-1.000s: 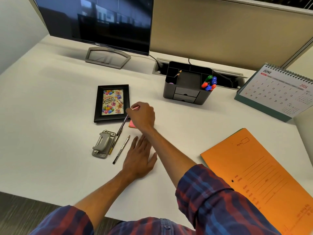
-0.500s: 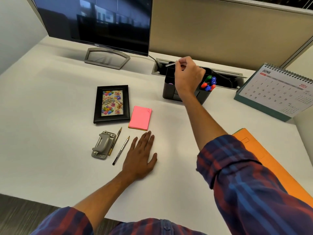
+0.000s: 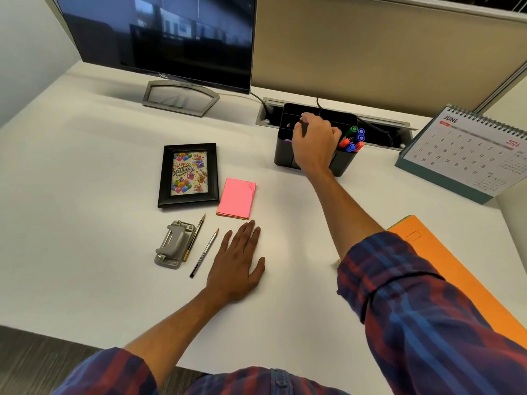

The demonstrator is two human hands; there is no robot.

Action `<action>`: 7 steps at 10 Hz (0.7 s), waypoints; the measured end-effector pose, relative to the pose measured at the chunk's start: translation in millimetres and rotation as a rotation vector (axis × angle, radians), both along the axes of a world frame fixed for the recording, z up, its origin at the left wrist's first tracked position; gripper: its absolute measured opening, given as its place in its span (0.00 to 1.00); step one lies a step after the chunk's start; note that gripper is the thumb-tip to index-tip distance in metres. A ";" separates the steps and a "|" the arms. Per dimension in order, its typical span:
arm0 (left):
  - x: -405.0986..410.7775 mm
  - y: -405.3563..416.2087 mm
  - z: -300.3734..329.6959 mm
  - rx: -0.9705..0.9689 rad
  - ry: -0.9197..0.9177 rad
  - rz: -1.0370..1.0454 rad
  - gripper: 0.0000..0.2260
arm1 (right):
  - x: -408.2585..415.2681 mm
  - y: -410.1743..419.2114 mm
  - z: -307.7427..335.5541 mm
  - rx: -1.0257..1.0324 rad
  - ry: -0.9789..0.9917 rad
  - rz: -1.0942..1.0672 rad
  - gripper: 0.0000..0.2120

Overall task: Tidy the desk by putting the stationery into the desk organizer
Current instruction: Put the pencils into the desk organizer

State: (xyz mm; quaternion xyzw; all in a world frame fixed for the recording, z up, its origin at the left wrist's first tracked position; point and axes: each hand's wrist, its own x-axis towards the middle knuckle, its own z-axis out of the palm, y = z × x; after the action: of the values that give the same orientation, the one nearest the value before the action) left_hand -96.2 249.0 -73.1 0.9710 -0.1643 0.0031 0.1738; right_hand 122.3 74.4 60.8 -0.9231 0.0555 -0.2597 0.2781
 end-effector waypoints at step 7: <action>0.4 -0.1 8.4 0.042 -0.006 -0.032 0.27 | -122.3 103.9 -59.4 -0.178 0.565 0.556 0.12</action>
State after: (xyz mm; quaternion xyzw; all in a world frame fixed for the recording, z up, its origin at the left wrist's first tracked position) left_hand -95.8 248.9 -64.6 0.9716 -0.1803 -0.0003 0.1531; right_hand 0.0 178.3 1.4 -0.9584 -0.1447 0.0853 0.2307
